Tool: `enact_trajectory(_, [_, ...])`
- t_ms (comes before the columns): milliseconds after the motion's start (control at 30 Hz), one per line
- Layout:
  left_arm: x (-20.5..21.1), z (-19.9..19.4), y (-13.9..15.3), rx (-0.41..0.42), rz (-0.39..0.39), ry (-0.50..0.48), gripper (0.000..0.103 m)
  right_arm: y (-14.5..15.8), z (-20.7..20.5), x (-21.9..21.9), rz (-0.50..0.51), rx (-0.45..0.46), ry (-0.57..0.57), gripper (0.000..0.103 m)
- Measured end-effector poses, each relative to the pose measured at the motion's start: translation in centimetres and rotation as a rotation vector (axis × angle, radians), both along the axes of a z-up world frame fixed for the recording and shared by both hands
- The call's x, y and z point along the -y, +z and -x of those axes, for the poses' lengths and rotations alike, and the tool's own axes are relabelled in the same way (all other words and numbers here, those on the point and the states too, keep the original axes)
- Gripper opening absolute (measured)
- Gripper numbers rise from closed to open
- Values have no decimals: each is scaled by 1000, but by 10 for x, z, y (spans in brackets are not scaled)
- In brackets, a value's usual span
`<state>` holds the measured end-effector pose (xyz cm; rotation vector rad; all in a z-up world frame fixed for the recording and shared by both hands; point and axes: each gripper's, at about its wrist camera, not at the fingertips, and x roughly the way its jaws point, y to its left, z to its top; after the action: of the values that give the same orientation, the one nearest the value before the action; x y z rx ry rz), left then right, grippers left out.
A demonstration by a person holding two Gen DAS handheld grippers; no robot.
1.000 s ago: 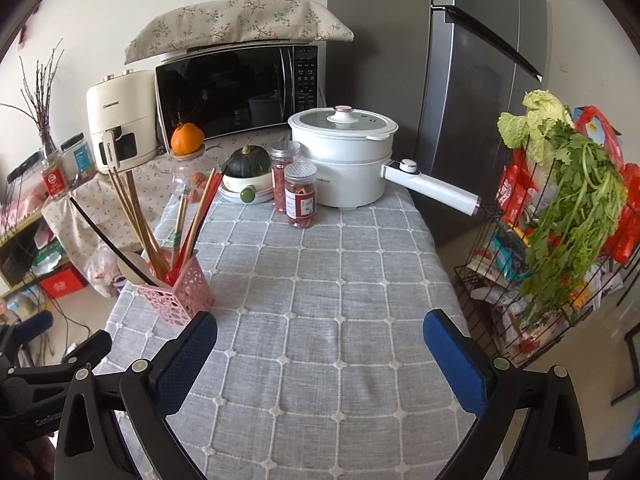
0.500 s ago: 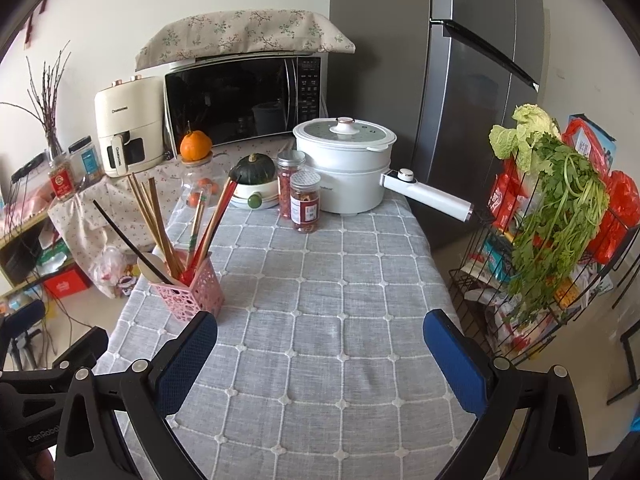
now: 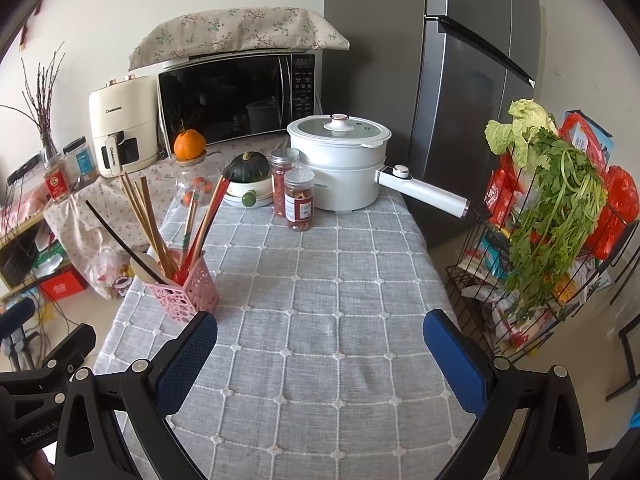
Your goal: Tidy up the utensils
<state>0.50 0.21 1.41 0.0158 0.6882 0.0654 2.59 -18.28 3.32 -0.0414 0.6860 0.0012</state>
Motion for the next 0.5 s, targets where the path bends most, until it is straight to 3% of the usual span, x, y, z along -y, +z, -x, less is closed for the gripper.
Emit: enact_trajectory(500, [3,2,2,10,-8,-7,102,0,0,0,1,4,-8,103])
